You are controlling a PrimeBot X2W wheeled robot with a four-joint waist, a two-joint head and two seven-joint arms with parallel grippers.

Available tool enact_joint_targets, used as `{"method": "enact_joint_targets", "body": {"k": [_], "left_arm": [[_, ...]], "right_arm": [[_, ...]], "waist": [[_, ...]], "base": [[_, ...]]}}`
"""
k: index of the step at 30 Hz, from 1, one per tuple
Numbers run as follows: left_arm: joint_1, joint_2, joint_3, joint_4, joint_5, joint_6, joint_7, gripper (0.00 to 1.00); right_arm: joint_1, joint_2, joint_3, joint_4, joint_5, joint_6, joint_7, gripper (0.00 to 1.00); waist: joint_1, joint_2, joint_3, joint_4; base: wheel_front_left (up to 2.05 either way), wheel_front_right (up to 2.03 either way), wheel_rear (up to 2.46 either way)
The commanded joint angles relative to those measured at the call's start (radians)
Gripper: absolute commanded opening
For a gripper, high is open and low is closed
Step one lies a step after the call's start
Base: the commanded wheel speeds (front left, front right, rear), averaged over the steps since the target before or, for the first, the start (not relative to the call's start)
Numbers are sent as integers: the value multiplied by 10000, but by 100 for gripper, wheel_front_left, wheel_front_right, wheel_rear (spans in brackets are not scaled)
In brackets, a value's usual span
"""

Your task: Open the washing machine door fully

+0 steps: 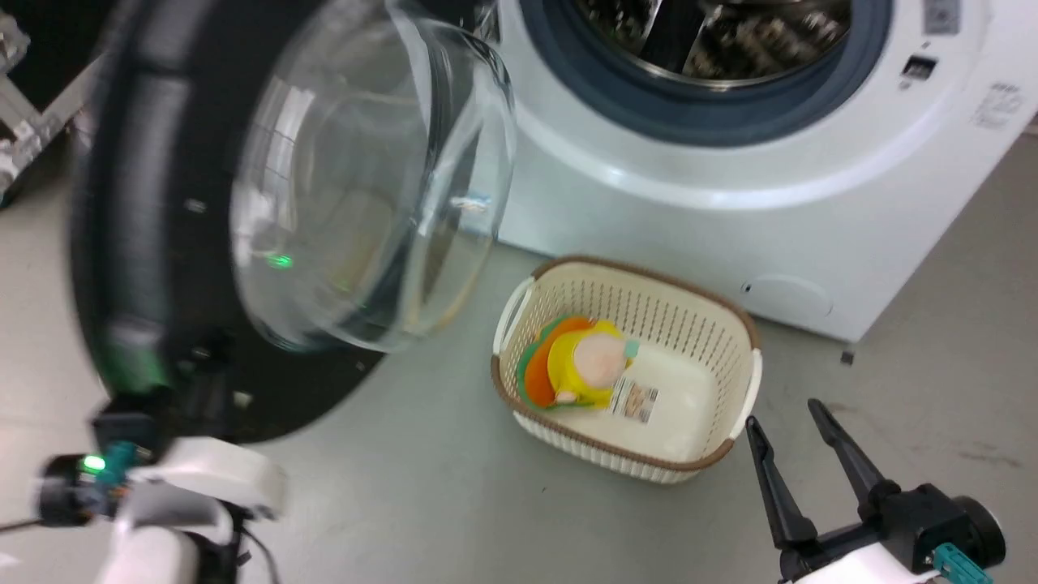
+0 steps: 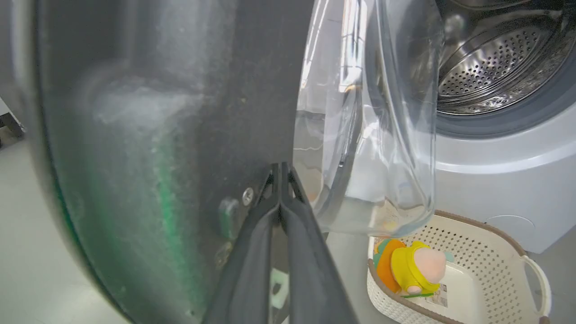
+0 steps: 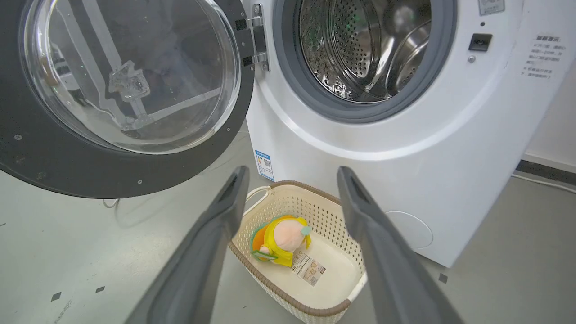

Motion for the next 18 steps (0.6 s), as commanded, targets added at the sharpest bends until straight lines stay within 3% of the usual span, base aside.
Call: {"method": "enact_joint_targets", "body": {"k": [1,10,18], "left_arm": [[-252,232,250,131,-103,56,32,0],[-1479,1239,1736,1328,-1074,12,148,0],[-2875,1948,2253,3162,-1557,-309,25,0]], "right_arm": [[-172,-43,3,-29,-77,8,-15,100],[-504,-466,-66,-442,-212,8,326,100],[-599,-808,-90,-794,-181,8,535,100]], "waist": [[-1,0,433,139],[-1,0,1423,3],[-1,0,1896,-158]], "base": [[0,0,0],[0,0,0],[0,0,0]]}}
